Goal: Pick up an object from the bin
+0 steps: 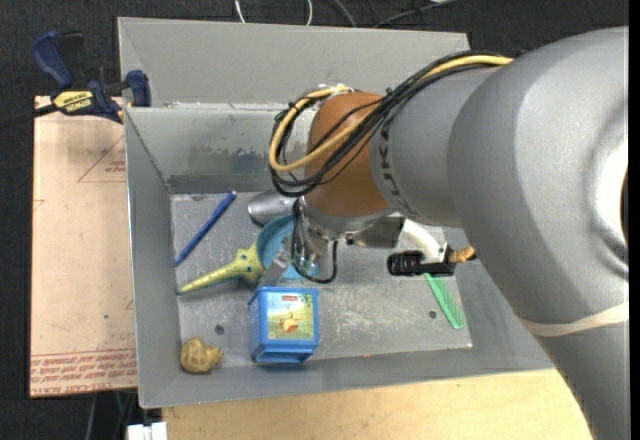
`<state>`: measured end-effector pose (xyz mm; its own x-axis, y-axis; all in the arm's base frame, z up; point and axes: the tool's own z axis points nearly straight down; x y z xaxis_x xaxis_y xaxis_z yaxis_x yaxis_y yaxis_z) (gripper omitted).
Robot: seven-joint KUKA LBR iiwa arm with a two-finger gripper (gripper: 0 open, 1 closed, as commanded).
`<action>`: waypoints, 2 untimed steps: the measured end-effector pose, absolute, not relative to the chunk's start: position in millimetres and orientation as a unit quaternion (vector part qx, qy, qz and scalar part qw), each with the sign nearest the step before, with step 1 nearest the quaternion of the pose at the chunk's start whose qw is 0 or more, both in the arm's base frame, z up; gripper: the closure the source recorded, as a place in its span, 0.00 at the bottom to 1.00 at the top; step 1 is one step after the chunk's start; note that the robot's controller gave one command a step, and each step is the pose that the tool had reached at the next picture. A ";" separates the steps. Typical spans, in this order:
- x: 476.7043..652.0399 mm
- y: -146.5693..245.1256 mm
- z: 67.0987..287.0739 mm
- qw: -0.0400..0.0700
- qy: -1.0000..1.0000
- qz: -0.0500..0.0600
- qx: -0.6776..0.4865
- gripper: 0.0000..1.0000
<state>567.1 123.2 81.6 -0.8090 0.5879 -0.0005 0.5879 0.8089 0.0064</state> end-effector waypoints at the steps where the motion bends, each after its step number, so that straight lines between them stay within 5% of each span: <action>1: 569.6 119.2 80.8 0.002 0.956 0.003 0.295 0.00; 2: 570.7 114.3 71.8 0.000 0.937 0.004 0.348 1.00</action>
Offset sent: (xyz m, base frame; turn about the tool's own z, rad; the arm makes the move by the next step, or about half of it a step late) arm 0.0021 -0.0104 -0.0116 0.0863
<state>570.7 114.3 71.8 -0.7575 0.6528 0.0027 0.6528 0.7575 0.0069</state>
